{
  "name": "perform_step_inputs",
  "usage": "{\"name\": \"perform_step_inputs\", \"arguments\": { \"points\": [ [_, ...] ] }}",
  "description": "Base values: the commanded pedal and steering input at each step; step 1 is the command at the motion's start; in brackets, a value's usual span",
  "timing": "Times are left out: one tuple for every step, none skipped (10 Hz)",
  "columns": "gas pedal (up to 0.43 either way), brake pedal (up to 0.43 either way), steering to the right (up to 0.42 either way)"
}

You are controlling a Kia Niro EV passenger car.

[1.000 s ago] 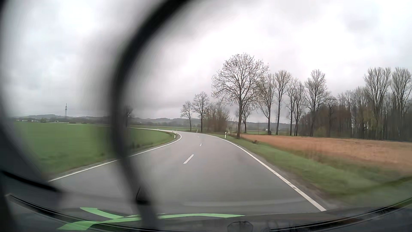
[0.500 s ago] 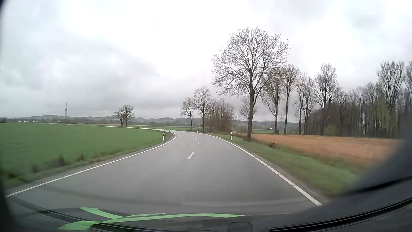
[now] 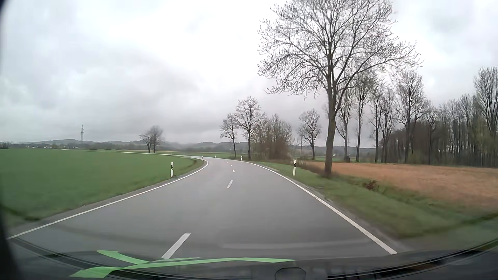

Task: Follow the waypoints while adhering to traffic rules and regulations

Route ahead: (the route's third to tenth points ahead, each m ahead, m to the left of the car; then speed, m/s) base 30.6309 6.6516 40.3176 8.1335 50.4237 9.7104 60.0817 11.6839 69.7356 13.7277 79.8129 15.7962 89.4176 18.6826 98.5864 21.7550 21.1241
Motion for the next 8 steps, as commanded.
{"name": "perform_step_inputs", "arguments": {
  "points": [
    [0.087,0.0,-0.021],
    [0.098,0.0,-0.022],
    [0.098,0.0,-0.023],
    [0.098,0.0,-0.023],
    [0.098,0.0,-0.024],
    [0.098,0.0,-0.025],
    [0.098,0.0,-0.025],
    [0.098,0.0,-0.024]
  ]
}}
